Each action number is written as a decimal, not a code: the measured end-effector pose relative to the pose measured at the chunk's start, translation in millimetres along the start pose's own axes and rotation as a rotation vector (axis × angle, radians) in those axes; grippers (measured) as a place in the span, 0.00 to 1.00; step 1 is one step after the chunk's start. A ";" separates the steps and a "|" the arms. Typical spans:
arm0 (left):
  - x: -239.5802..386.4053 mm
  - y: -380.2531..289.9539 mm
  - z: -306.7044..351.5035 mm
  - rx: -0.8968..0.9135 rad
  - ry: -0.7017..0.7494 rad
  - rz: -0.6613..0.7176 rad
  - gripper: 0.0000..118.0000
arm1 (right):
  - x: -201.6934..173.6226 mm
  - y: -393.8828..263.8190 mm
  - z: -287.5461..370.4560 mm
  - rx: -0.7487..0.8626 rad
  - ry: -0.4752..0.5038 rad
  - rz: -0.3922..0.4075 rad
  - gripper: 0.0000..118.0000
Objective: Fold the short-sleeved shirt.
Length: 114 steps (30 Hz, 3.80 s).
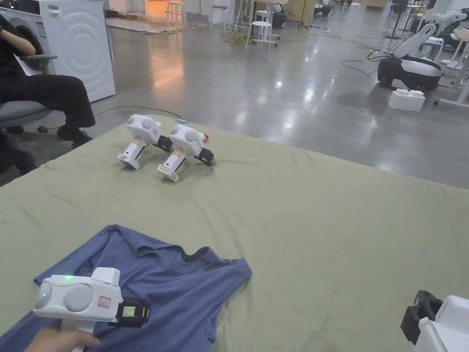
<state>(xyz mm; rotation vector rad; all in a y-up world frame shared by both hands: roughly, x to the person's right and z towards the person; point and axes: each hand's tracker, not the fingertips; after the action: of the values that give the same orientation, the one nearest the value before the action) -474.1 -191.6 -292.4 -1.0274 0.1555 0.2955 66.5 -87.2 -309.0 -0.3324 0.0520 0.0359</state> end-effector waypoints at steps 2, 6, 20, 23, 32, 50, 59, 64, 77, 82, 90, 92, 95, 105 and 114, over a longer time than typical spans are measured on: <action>9.4 -6.0 -9.6 -0.059 0.072 -0.052 0.86 | 0.4 -1.0 -0.4 -0.012 0.000 0.006 0.01; 34.1 -19.8 7.4 0.020 0.115 -0.117 0.58 | 1.1 -4.1 1.9 -0.022 -0.009 0.013 0.01; 11.1 -28.4 46.3 0.330 0.041 -0.059 0.00 | -8.5 -12.5 -5.1 -0.056 0.004 -0.016 0.01; 13.9 -17.7 68.0 0.399 0.020 -0.106 0.00 | -9.9 -9.4 -5.4 -0.047 0.005 -0.020 0.01; 59.7 17.8 151.2 0.645 -0.081 -0.143 0.00 | -8.6 -2.3 1.3 -0.017 0.023 -0.049 0.01; 321.4 62.9 233.6 0.781 -0.520 -0.467 0.00 | 77.7 19.9 56.8 0.101 -0.090 -0.123 0.01; 437.5 -14.4 138.8 0.494 -0.701 -0.561 0.00 | 135.7 3.3 83.1 0.088 -0.217 -0.119 0.01; 453.4 -61.3 89.8 0.343 -0.684 -0.589 0.00 | 150.1 -13.5 86.2 0.044 -0.247 -0.132 0.01; 358.0 -37.9 131.5 0.634 -0.469 -0.378 0.73 | 110.8 -11.0 76.3 0.049 -0.146 -0.083 0.01; 318.4 -26.5 152.2 0.793 -0.262 -0.295 0.33 | 76.2 10.5 70.4 0.133 -0.115 -0.052 0.01; 274.1 -25.5 166.8 0.874 -0.101 -0.220 0.00 | 38.7 33.2 62.4 0.231 -0.077 -0.014 0.01; 265.9 -25.9 164.1 0.856 -0.078 -0.199 0.00 | 33.4 36.7 60.4 0.240 -0.069 -0.008 0.01; 251.1 -21.6 148.1 0.775 -0.069 -0.159 0.00 | 29.3 38.9 55.2 0.230 -0.055 0.002 0.01; 220.6 46.4 20.0 0.282 -0.179 -0.091 0.00 | 45.9 14.6 40.4 0.133 -0.062 0.015 0.01; 240.0 87.1 -69.7 0.052 -0.146 -0.103 0.60 | 81.9 -2.7 31.3 0.056 -0.128 0.018 0.01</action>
<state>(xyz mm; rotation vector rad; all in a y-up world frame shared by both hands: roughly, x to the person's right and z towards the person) -272.8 -169.0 -462.7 -0.9556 -0.0217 0.2700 149.8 -77.4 -283.2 -0.2729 -0.0703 0.0735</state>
